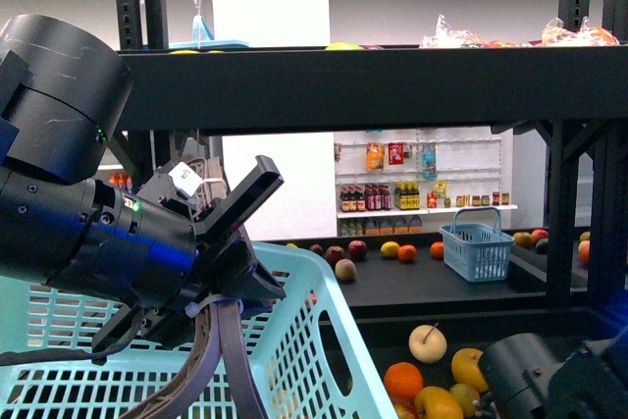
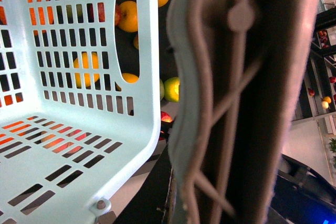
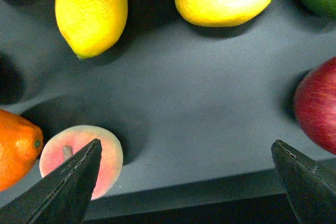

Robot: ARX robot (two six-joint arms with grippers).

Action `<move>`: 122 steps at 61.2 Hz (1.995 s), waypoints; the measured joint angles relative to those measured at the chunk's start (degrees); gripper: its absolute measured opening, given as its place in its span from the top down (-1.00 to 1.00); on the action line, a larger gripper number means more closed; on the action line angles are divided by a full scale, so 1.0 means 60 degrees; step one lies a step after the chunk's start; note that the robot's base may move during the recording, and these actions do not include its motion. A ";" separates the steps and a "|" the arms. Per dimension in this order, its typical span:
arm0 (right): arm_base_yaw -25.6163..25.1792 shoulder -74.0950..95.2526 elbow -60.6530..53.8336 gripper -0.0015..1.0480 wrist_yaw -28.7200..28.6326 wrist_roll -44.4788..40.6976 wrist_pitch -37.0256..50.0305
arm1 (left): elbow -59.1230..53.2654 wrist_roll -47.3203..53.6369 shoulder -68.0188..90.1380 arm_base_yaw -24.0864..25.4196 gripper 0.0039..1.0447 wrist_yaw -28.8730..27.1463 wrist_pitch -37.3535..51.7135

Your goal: Pick lemon from shelf

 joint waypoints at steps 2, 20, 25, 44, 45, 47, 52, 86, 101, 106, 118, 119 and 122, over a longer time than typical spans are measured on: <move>0.0058 0.0280 0.0299 -0.86 0.0044 0.0076 -0.0044 | 0.0000 -0.0004 0.0000 0.0000 0.75 0.0004 0.0000; 0.0481 0.2572 0.3206 -0.86 0.0204 0.0685 -0.0772 | 0.0000 0.0000 0.0000 0.0000 0.75 -0.0004 0.0000; 0.0550 0.2965 0.3785 -0.86 0.0230 0.0765 -0.0980 | 0.0000 -0.0004 0.0000 0.0000 0.75 0.0004 0.0000; 0.0703 0.4656 0.6586 -0.86 0.0135 0.1191 -0.1381 | 0.0000 0.0000 0.0000 0.0000 0.75 -0.0004 0.0000; 0.0710 0.4699 0.6648 -0.86 0.0135 0.1202 -0.1395 | 0.0000 0.0000 0.0000 0.0000 0.75 -0.0004 0.0000; 0.0732 0.4798 0.6827 -0.86 0.0120 0.1217 -0.1446 | 0.0000 0.0000 0.0000 0.0000 0.75 -0.0004 0.0000; 0.0783 0.5060 0.7224 -0.86 0.0058 0.1242 -0.1494 | 0.0000 -0.0004 0.0000 0.0000 0.75 -0.0004 0.0000; 0.0867 0.7140 1.0582 -0.86 0.0535 0.0987 -0.2408 | 0.0000 0.0000 0.0000 0.0000 0.75 0.0000 0.0000; 0.0863 0.7450 1.1231 -0.52 0.0470 0.0900 -0.2565 | 0.0000 0.0000 0.0000 0.0000 0.75 -0.0004 0.0000; 0.0831 0.7147 1.0648 -0.34 0.0262 0.0896 -0.2375 | 0.0000 0.0000 0.0000 0.0000 0.75 -0.0004 0.0000; 0.0725 0.6492 0.9417 -0.29 0.0051 0.0871 -0.2051 | 0.0000 -0.0004 0.0000 0.0000 0.75 0.0000 0.0000; 0.0718 0.6451 0.9326 -0.29 0.0051 0.0867 -0.2018 | 0.0000 -0.0004 0.0000 0.0000 0.75 0.0000 0.0000; 0.0681 0.6255 0.8907 -0.27 0.0007 0.0867 -0.1836 | 0.0000 0.0000 0.0000 0.0000 0.75 0.0000 0.0000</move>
